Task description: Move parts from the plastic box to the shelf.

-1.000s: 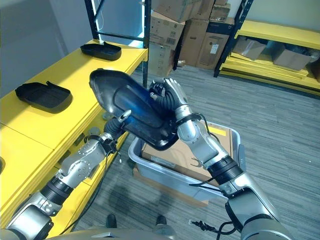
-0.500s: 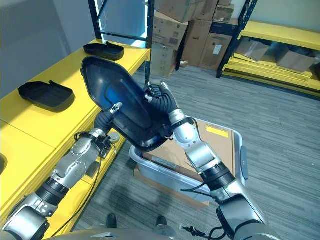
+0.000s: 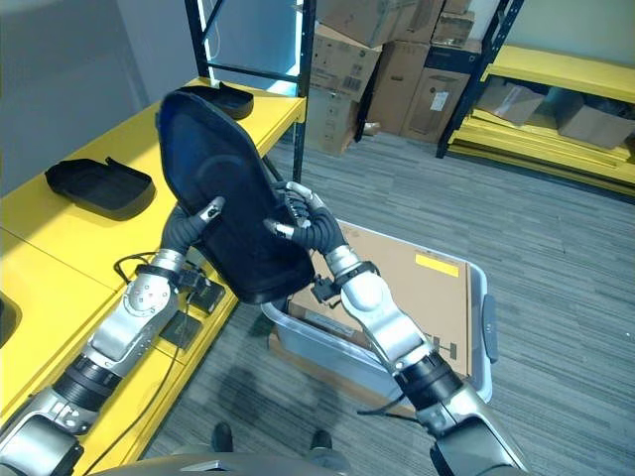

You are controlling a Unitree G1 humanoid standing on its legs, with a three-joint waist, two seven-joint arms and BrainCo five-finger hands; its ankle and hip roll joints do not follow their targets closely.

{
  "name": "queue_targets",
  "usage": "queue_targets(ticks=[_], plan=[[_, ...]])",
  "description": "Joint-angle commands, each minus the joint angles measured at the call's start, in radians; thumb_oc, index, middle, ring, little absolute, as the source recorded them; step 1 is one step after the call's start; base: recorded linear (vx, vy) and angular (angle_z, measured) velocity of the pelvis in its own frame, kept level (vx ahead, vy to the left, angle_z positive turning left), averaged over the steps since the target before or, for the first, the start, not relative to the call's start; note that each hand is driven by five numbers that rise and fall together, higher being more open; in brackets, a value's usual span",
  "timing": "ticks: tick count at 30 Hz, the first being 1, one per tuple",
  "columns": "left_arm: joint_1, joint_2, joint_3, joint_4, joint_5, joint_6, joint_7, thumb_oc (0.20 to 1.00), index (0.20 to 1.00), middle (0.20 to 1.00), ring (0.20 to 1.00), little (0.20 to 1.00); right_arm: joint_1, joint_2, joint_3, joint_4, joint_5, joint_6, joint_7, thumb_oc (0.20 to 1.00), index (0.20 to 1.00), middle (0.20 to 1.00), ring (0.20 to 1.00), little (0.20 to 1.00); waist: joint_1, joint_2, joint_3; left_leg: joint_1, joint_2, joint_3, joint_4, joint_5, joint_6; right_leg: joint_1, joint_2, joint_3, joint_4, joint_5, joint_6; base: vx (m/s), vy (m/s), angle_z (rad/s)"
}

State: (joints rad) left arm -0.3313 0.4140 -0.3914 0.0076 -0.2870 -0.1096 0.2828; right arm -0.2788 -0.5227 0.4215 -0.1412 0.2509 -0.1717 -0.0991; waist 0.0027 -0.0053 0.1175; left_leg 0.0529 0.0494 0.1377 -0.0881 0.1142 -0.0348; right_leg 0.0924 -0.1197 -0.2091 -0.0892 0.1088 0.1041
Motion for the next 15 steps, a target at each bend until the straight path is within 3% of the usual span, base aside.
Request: queue_targets(ticks=[1, 8, 9, 12, 13, 15], plan=[[-0.083, 0.031, 0.040, -0.012, 0.136, -0.064, 0.042, 0.200, 0.200, 0.200, 0.200, 0.200, -0.003, 0.012, -0.100, -0.113, 0.040, -0.079, -0.055, 1.000, 1.000, 1.000, 1.000, 1.000, -0.011, -0.018, -0.012, 0.073, -0.033, -0.018, 0.001, -0.199, 0.025, 0.048, -0.007, 0.012, 0.002, -0.125, 0.029, 0.01, 0.107, 0.00], [0.023, 0.155, 0.166, -0.043, 0.260, -0.081, 0.109, 0.200, 0.200, 0.200, 0.200, 0.200, 0.207, -0.067, -0.352, -0.086, 0.065, -0.058, -0.079, 1.000, 1.000, 1.000, 1.000, 1.000, -0.051, -0.017, -0.006, 0.079, -0.047, 0.018, 0.001, -0.210, 0.040, 0.029, -0.024, 0.036, 0.002, -0.108, 0.053, 0.01, 0.106, -0.10], [0.048, 0.184, 0.196, -0.035, 0.307, -0.090, 0.147, 0.200, 0.200, 0.200, 0.200, 0.200, 0.258, -0.069, -0.405, -0.049, 0.047, 0.005, -0.095, 1.000, 1.000, 1.000, 1.000, 1.000, -0.064, -0.019, -0.004, 0.081, -0.052, 0.026, 0.001, -0.214, 0.045, 0.025, -0.027, 0.046, 0.002, -0.103, 0.059, 0.01, 0.126, -0.23], [0.085, 0.234, 0.250, -0.029, 0.326, -0.110, 0.199, 0.200, 0.200, 0.200, 0.200, 0.200, 0.361, -0.049, -0.444, 0.068, 0.118, 0.088, -0.046, 1.000, 1.000, 1.000, 1.000, 1.000, -0.089, -0.020, 0.003, 0.082, -0.064, 0.033, 0.001, -0.219, 0.057, 0.012, -0.034, 0.061, 0.010, -0.095, 0.070, 0.00, 0.136, -0.13], [0.103, 0.247, 0.271, -0.023, 0.291, -0.194, 0.200, 0.200, 0.200, 0.200, 0.200, 0.200, 0.417, -0.022, -0.434, 0.175, 0.145, 0.179, 0.011, 1.000, 1.000, 1.000, 1.000, 1.000, -0.099, -0.023, 0.011, 0.081, -0.071, 0.034, 0.001, -0.222, 0.063, -0.002, -0.039, 0.069, 0.026, -0.094, 0.075, -0.01, 0.121, -0.14], [0.118, 0.246, 0.289, -0.037, 0.264, -0.244, 0.185, 0.200, 0.200, 0.200, 0.200, 0.200, 0.446, 0.012, -0.415, 0.282, 0.149, 0.205, 0.051, 1.000, 1.000, 1.000, 1.000, 1.000, -0.098, -0.026, 0.016, 0.082, -0.072, 0.038, 0.001, -0.223, 0.067, -0.011, -0.042, 0.067, 0.041, -0.094, 0.078, -0.01, 0.065, -0.08]])
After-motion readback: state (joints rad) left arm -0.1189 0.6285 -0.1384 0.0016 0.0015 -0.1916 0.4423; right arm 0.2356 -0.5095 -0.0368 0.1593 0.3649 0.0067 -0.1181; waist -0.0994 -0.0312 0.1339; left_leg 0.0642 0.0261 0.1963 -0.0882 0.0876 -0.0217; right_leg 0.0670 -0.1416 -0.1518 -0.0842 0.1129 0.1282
